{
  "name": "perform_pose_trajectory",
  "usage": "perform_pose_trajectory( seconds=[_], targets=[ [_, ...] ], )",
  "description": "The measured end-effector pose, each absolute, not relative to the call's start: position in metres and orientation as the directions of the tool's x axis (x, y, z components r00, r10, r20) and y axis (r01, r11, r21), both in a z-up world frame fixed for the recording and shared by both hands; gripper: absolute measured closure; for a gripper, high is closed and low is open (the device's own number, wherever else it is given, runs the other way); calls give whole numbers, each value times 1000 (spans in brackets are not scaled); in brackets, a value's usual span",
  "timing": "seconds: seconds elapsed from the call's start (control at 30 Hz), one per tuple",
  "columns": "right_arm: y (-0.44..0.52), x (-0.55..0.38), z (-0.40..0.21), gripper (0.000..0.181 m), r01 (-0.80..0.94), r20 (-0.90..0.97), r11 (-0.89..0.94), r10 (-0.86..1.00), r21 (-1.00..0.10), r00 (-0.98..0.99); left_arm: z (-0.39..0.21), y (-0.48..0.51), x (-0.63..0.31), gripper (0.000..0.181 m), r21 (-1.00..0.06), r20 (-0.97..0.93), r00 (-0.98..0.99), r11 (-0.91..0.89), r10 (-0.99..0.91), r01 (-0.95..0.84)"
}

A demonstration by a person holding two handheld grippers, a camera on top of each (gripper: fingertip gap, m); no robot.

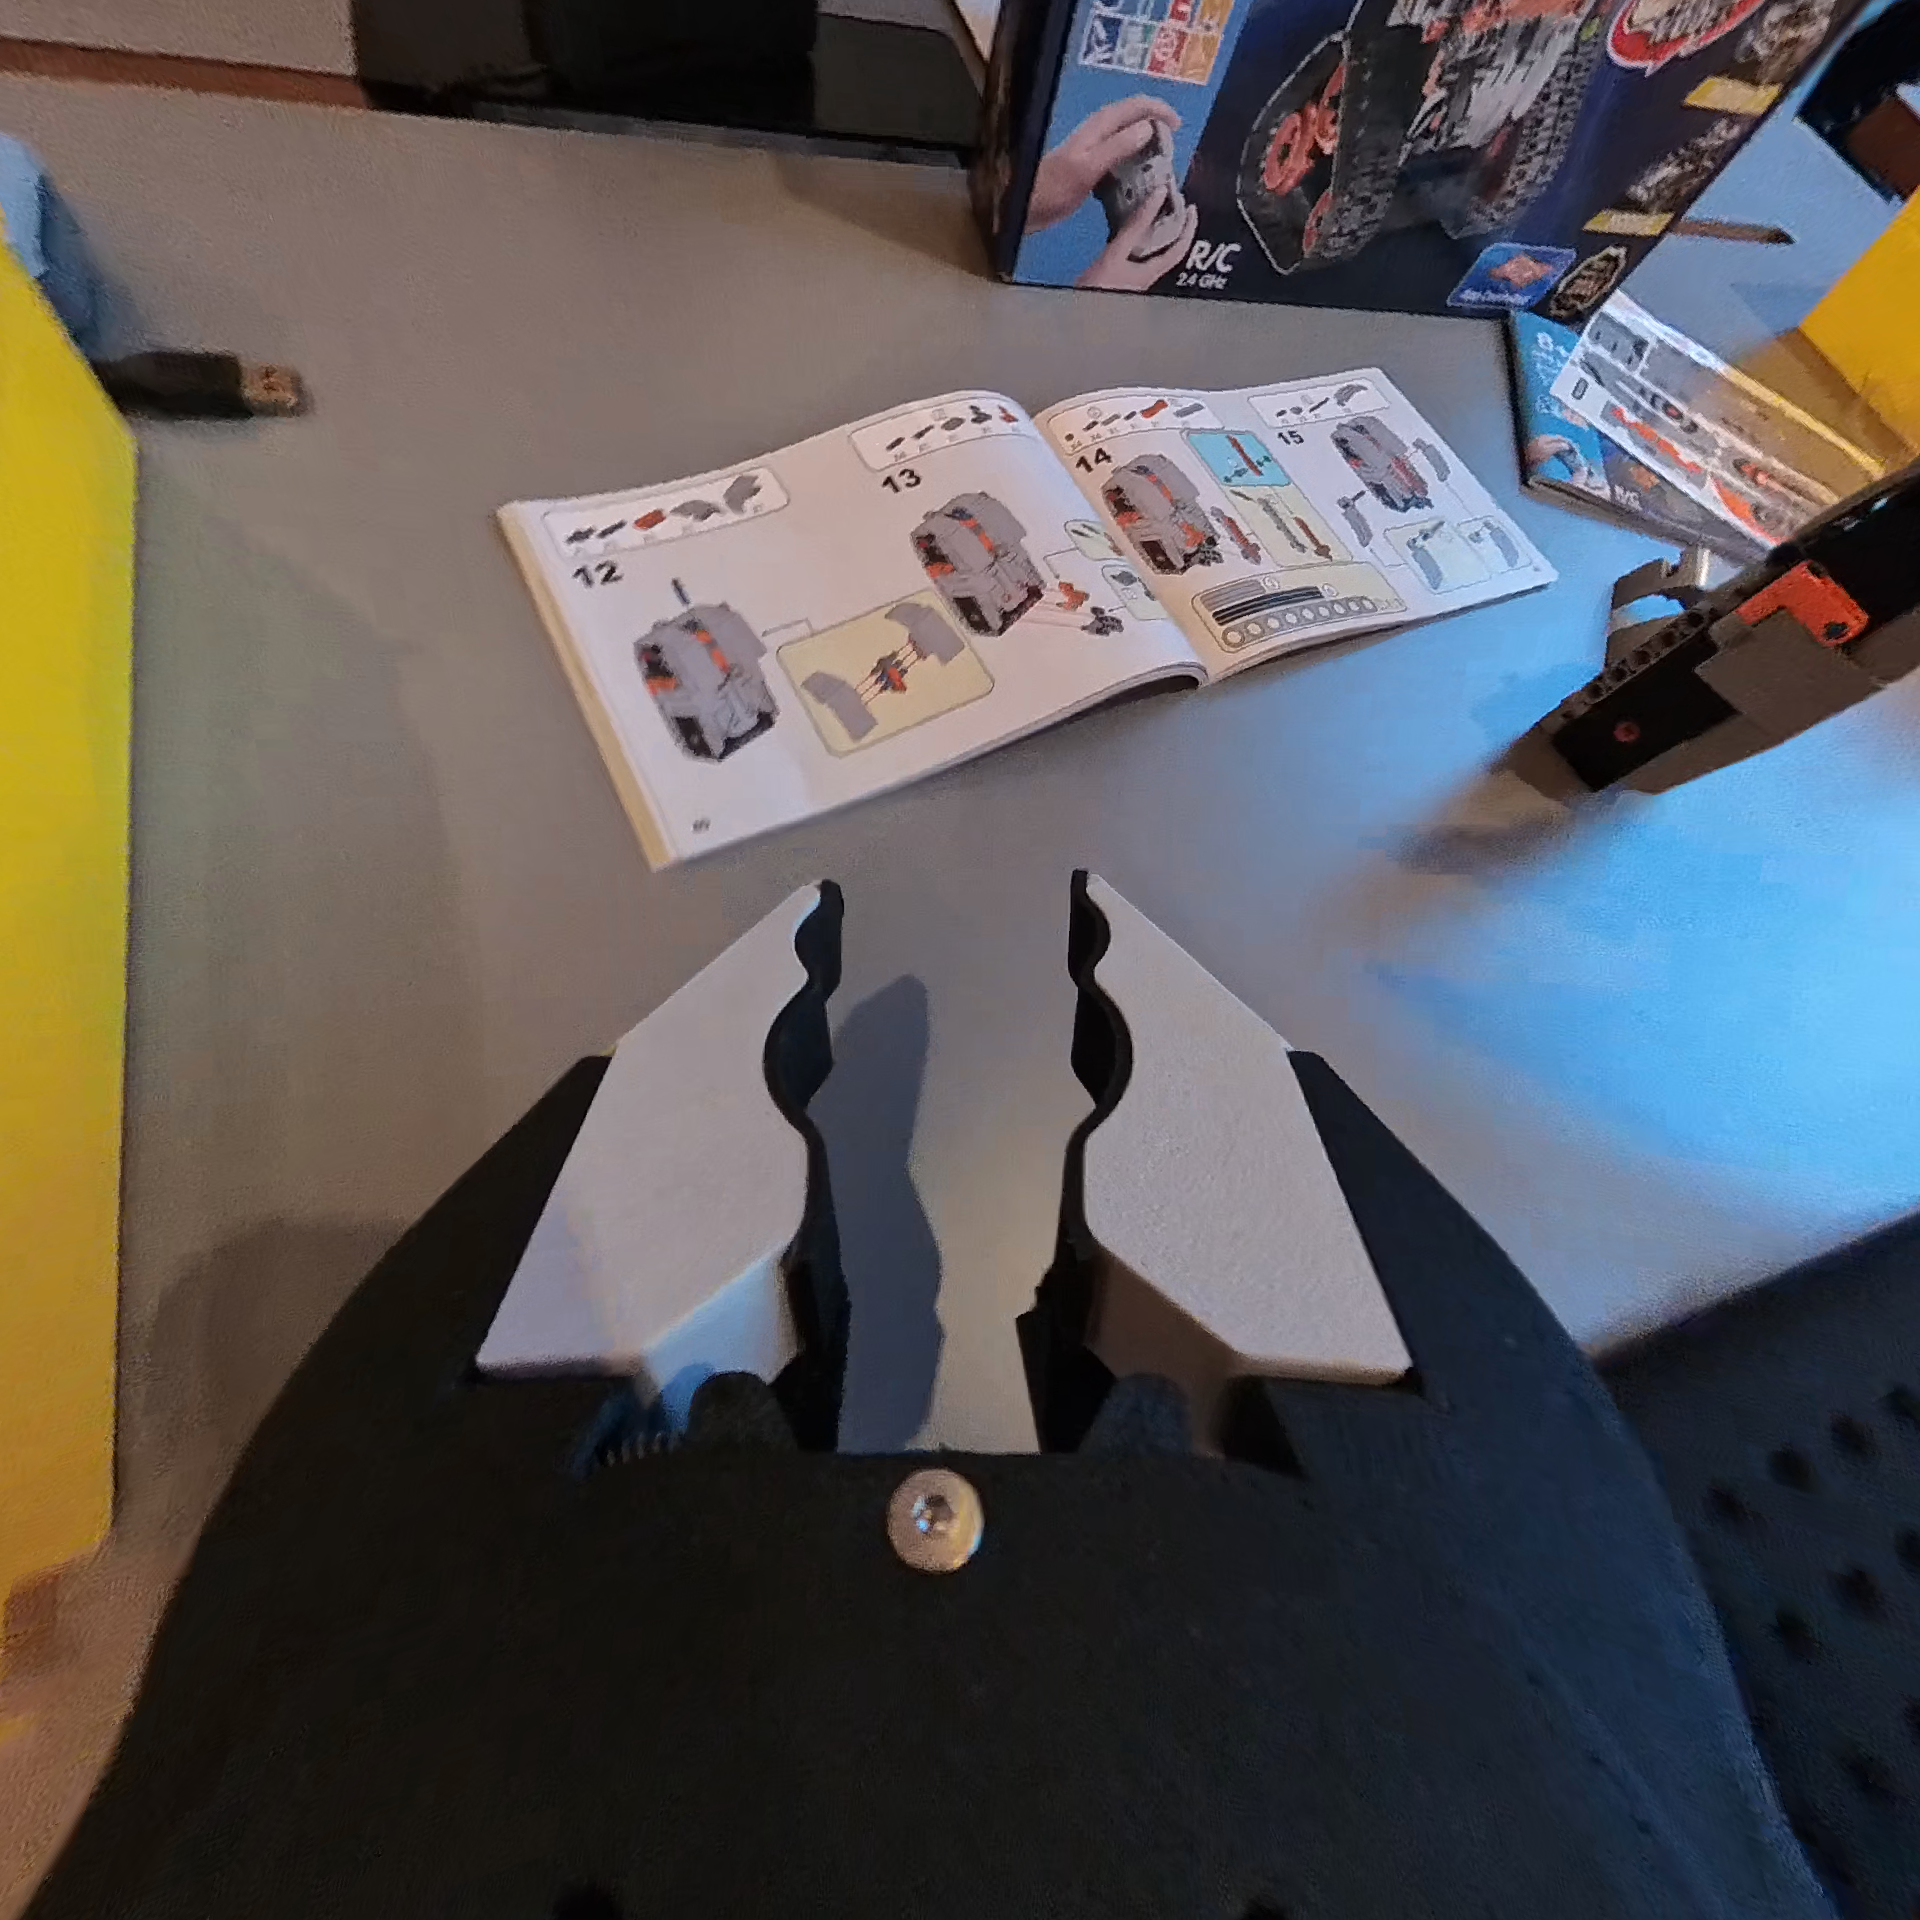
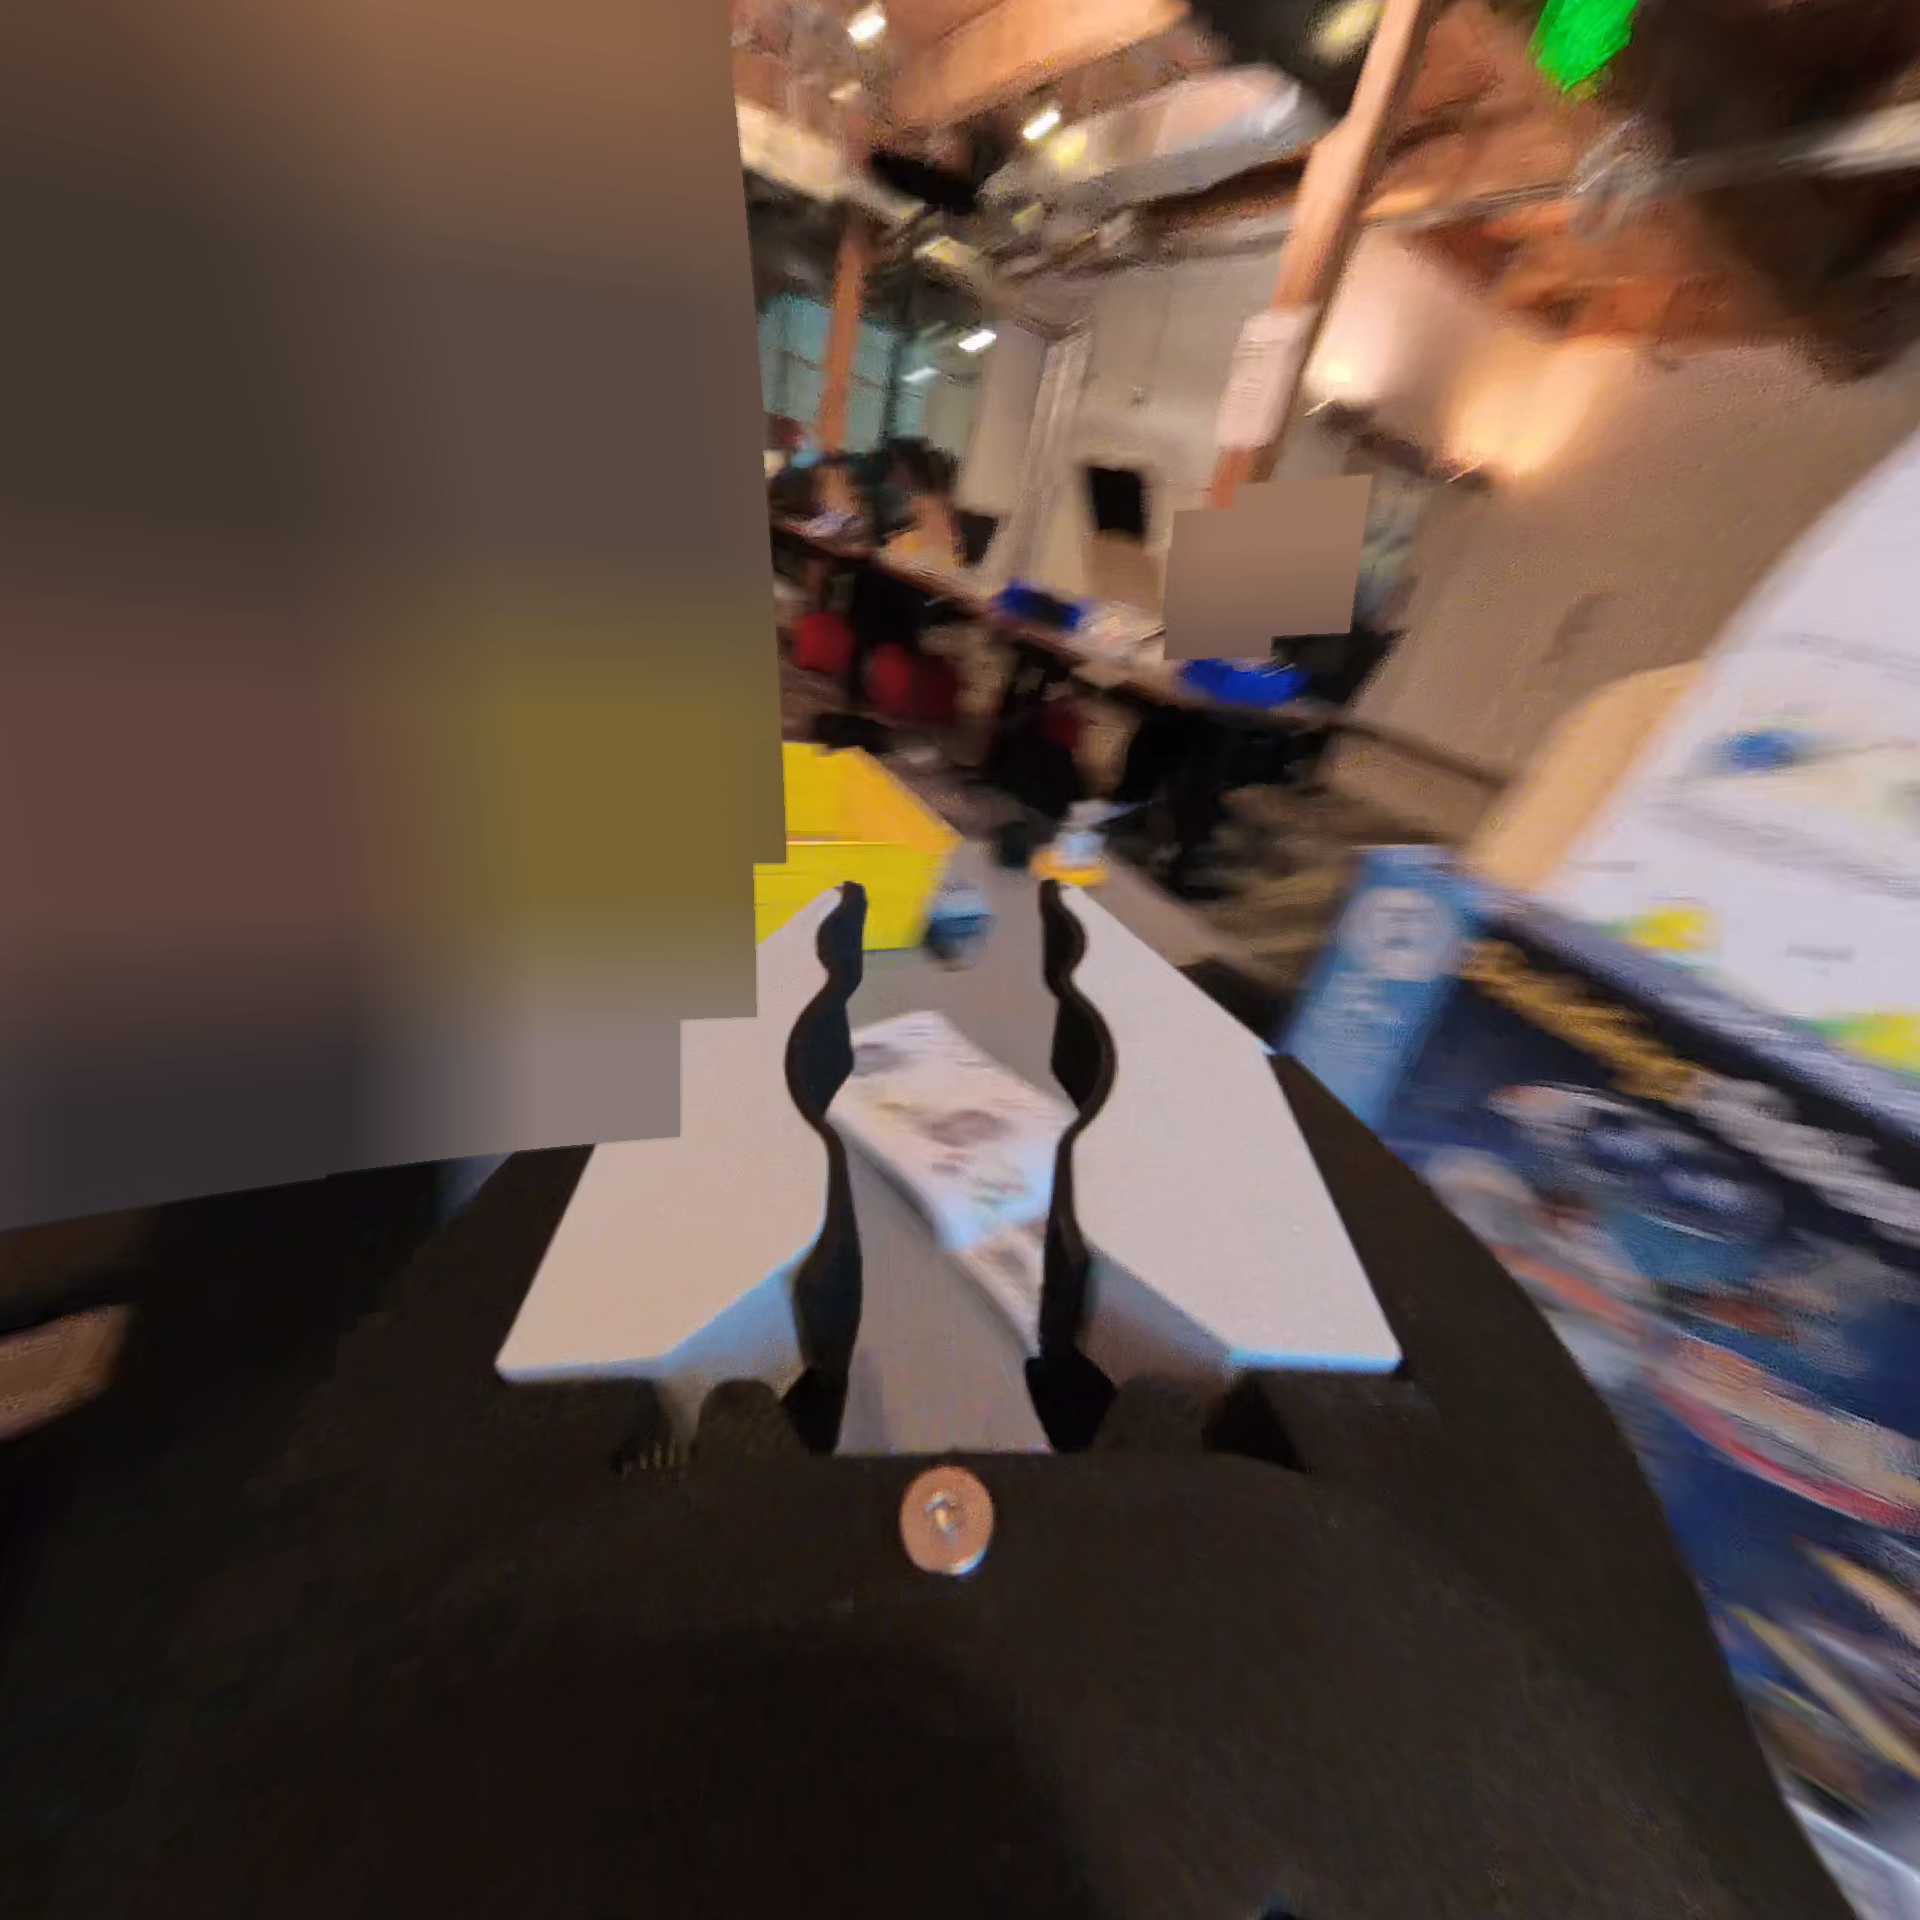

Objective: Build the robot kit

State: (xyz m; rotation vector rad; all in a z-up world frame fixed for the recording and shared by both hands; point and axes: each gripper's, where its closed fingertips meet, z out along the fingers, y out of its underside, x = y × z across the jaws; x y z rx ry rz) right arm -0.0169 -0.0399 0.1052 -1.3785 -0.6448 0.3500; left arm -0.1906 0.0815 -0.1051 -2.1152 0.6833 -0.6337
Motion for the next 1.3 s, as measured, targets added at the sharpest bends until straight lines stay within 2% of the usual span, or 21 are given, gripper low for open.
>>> perform_pose_trajectory(
  seconds=[0.07,0.13,0.27,0.4,0.5,0.63,0.67,0.77,1.3],
  targets=[
    [-16,-89,69,138,170,101,-13,759,-985,644,-98,73,-202,139,-814,240,737,-545,-632,-203],
    [23,-135,11,132,314,76,-132,816,-940,573,-88,66,-213,139,-821,265,734,-545,-625,-168],
    [104,-177,-91,130,622,260,-103,846,-776,466,-68,54,-232,143,-851,272,726,-510,-632,-124],
    [135,-199,-142,127,758,289,-71,898,-648,331,-60,43,-243,147,-869,275,701,-482,-658,-111],
    [149,-201,-152,128,776,260,-110,905,-621,337,-58,38,-249,148,-879,268,692,-465,-671,-110],
    [152,-197,-158,142,750,135,-204,922,-629,363,-60,36,-251,149,-888,255,675,-444,-692,-120],
    [152,-195,-159,150,749,109,-227,922,-622,371,-61,36,-252,149,-888,252,675,-443,-693,-124],
    [150,-190,-160,154,729,56,-272,919,-628,391,-63,37,-253,150,-888,254,670,-443,-698,-124],
    [137,-177,-152,180,632,-55,-369,887,-681,458,-79,30,-240,150,-863,283,624,-477,-729,-167]
  ],
)
